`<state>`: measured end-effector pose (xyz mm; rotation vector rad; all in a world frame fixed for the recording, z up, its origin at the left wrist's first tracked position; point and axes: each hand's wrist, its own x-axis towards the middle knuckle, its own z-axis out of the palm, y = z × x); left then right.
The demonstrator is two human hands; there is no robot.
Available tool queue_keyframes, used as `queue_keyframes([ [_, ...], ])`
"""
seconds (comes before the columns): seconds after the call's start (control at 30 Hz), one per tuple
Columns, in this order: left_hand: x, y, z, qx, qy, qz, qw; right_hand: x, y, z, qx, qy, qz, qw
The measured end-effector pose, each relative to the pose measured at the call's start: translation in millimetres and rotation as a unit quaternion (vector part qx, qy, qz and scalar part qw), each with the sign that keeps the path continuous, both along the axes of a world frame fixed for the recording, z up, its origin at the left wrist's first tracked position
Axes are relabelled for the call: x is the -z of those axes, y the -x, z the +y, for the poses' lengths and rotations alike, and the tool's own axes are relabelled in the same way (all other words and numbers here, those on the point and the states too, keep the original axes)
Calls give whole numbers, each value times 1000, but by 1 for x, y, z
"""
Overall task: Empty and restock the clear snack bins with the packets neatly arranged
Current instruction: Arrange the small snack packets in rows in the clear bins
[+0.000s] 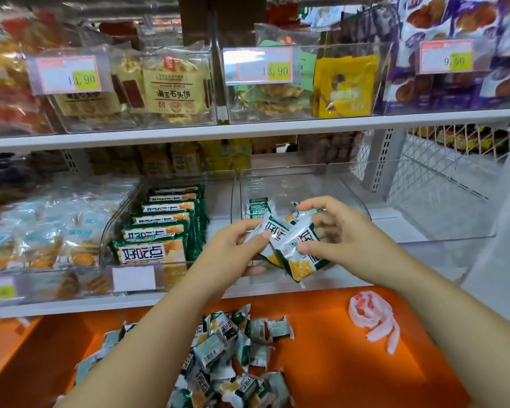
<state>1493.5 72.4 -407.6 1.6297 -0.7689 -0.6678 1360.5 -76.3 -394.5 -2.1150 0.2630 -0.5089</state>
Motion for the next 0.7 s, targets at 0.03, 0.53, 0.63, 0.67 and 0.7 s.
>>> queue_keyframes([
  [0.03, -1, 0, 0, 11, 2, 4, 1000, -1, 0, 1, 8, 8, -7, 1000],
  [0.53, -14, -15, 1, 60, 53, -112, 990, -6, -15, 3, -40, -48, 22, 998],
  [0.63, -22, -25, -12, 64, 56, -133, 987, -15, -30, -9, -17, -62, -2, 998],
  [0.67, -25, -30, -16, 72, 50, -142, 986, -18, -35, -15, -14, -81, 0, 997],
  [0.7, -26, -36, -20, 81, 43, -153, 984, -21, -41, -22, -15, -98, 4, 995],
])
